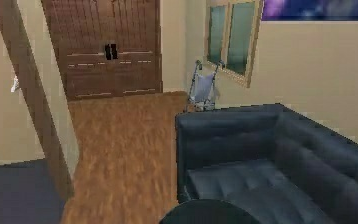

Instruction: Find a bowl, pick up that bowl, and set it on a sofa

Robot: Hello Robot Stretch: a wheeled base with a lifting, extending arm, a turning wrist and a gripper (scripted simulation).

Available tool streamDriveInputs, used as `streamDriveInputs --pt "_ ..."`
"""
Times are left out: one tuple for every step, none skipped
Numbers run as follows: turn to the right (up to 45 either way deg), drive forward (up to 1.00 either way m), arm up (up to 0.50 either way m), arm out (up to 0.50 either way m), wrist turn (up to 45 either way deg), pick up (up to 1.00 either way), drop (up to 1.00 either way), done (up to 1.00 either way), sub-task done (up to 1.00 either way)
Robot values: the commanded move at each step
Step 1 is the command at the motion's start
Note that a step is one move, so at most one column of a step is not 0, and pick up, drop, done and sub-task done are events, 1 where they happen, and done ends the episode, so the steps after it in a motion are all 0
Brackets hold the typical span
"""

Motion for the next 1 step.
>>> streamDriveInputs --pt "45.0 0.0 0.0 0.0 0.0 0.0 0.0 0.0 0.0"
